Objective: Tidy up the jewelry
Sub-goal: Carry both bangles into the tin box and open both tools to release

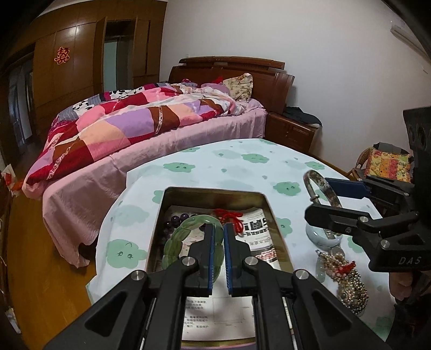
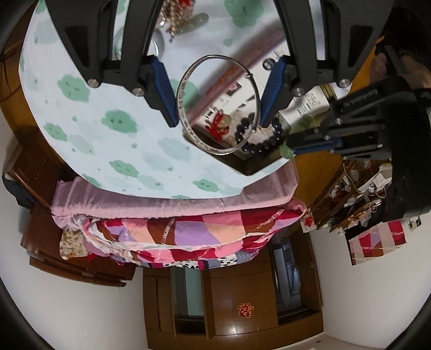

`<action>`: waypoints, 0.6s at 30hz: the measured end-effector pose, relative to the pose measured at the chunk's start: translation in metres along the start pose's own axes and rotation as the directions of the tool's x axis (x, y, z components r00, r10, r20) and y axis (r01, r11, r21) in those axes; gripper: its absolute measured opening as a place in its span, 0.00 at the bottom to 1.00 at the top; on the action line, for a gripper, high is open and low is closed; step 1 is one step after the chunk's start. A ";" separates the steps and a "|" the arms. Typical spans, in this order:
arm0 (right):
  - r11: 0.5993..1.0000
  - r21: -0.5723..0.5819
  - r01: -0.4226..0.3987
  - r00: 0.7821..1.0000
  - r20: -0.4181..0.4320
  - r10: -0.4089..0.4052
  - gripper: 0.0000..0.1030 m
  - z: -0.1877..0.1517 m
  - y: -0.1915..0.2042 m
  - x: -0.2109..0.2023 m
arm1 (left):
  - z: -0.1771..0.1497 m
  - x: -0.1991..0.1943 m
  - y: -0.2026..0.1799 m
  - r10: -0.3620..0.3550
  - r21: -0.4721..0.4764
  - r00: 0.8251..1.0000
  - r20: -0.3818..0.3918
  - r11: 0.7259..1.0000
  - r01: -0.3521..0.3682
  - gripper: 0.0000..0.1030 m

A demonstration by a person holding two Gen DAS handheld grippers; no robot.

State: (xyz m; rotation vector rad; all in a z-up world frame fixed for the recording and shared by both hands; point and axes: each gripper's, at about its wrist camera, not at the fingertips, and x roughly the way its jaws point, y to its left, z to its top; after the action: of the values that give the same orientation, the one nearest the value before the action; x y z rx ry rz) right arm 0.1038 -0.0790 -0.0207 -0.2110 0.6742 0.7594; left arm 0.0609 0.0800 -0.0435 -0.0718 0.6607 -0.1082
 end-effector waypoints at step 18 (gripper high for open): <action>0.999 -0.024 -0.029 0.999 -0.015 0.029 0.61 0.015 0.023 0.039 | -0.003 0.016 0.011 0.010 -0.023 1.000 -0.025 1.000 -0.010 0.05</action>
State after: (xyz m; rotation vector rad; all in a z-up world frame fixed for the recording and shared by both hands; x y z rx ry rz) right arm 0.1155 -0.0345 -0.0325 -0.2296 0.6835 0.7949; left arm 0.0722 0.0891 -0.0570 -0.0895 0.6875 -0.0921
